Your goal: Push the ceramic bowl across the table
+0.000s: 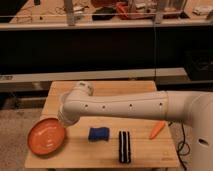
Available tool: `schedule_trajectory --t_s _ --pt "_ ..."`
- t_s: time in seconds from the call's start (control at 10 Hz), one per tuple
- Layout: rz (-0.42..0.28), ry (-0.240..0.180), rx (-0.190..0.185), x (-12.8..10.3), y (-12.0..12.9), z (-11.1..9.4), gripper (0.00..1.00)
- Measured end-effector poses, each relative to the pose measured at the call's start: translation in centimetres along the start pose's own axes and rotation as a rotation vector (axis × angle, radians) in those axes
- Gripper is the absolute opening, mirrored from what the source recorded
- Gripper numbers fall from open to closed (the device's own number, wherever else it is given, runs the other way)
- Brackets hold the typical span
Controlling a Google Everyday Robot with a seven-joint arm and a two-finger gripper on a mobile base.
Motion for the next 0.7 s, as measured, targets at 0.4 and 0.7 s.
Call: schedule_trajectory --t_s 0.4,0.7 --pt "-0.018 -0.034 -0.03 -0.8 -0.5 1.6 0.01" --pt "-0.03 -0.056 -0.046 -1.4 -1.7 3.6 0.01"
